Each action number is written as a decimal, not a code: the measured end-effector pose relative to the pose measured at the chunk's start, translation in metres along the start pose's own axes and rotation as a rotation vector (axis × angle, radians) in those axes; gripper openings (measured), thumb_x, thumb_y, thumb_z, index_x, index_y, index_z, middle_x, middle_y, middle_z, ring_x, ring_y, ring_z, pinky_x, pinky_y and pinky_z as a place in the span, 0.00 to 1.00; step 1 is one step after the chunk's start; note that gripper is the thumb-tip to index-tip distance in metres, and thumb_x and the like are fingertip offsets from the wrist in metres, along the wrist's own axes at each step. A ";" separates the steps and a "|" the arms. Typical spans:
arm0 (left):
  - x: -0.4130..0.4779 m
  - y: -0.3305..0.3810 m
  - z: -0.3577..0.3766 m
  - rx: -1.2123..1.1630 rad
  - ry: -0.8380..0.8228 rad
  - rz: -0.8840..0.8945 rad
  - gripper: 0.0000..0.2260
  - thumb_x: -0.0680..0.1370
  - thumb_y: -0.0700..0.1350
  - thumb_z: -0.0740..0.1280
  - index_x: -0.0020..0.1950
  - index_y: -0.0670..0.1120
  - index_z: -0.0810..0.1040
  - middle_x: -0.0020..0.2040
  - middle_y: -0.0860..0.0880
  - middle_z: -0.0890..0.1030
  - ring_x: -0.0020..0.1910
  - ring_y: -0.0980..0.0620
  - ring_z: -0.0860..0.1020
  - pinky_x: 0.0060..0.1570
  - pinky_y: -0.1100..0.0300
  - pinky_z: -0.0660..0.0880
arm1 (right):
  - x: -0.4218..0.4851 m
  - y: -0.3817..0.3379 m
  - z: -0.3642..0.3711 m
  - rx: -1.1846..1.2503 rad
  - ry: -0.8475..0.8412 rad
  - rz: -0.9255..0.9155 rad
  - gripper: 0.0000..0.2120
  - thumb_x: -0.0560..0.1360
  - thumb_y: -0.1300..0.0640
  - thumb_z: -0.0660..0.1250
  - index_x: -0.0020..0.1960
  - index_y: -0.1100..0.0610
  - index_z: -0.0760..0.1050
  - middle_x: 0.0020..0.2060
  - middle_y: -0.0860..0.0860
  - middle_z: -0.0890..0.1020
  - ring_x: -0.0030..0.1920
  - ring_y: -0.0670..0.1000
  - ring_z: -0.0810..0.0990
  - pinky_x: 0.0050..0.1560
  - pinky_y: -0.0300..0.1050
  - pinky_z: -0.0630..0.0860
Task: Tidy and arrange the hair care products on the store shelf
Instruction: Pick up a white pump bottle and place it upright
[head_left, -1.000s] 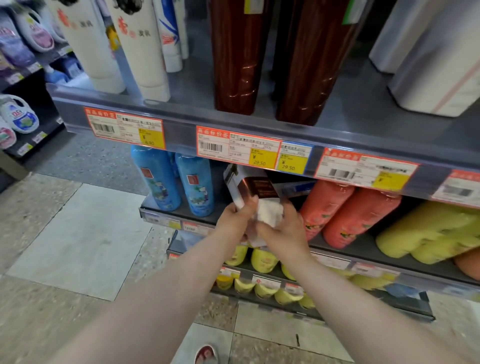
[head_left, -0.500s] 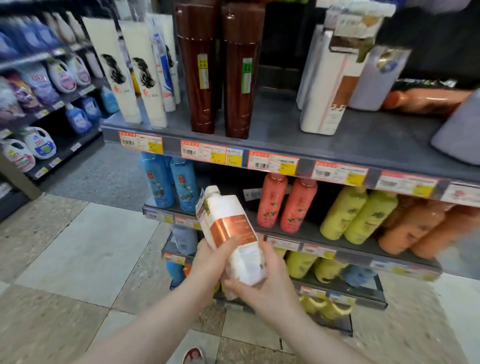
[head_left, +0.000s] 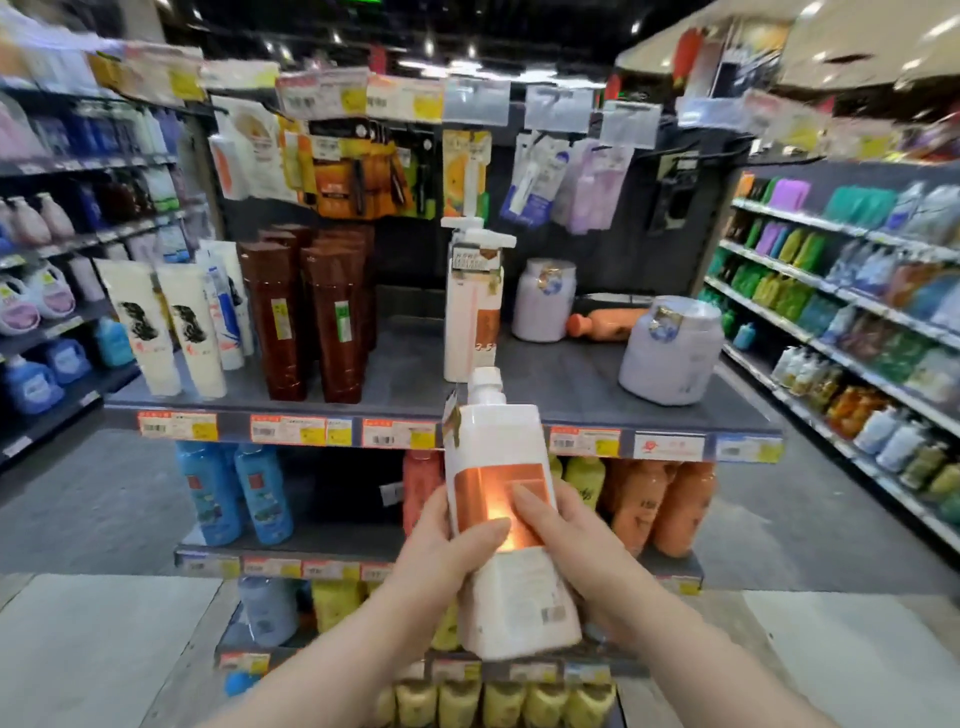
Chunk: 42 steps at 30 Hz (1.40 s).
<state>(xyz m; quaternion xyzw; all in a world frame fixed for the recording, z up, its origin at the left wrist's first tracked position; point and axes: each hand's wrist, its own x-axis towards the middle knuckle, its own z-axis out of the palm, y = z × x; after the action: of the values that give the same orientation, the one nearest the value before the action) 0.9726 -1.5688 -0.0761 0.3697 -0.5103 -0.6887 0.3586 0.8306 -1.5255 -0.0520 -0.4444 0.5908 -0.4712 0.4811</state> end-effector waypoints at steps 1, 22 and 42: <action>0.006 0.008 0.008 0.022 -0.046 0.018 0.34 0.58 0.52 0.75 0.63 0.52 0.70 0.55 0.46 0.82 0.53 0.46 0.82 0.57 0.43 0.76 | -0.001 -0.006 -0.009 0.012 0.007 -0.031 0.24 0.68 0.40 0.66 0.62 0.45 0.70 0.51 0.48 0.83 0.48 0.47 0.84 0.50 0.47 0.80; 0.174 0.115 -0.006 0.252 -0.176 0.339 0.28 0.64 0.37 0.76 0.60 0.54 0.73 0.50 0.52 0.83 0.48 0.56 0.82 0.43 0.63 0.79 | 0.145 -0.080 -0.048 -0.004 0.103 -0.447 0.25 0.72 0.58 0.68 0.66 0.46 0.66 0.52 0.45 0.83 0.53 0.43 0.82 0.49 0.37 0.78; 0.225 0.090 -0.053 0.484 0.072 0.317 0.40 0.59 0.51 0.76 0.68 0.62 0.65 0.61 0.51 0.76 0.56 0.57 0.78 0.50 0.65 0.75 | 0.242 -0.052 -0.043 -0.131 -0.091 -0.486 0.31 0.62 0.47 0.73 0.64 0.40 0.67 0.54 0.41 0.82 0.55 0.43 0.81 0.52 0.40 0.78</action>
<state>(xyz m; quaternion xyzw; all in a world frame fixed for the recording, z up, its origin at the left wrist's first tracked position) 0.9240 -1.8079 -0.0324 0.3842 -0.6982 -0.4688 0.3809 0.7576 -1.7652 -0.0328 -0.6242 0.4735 -0.5133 0.3502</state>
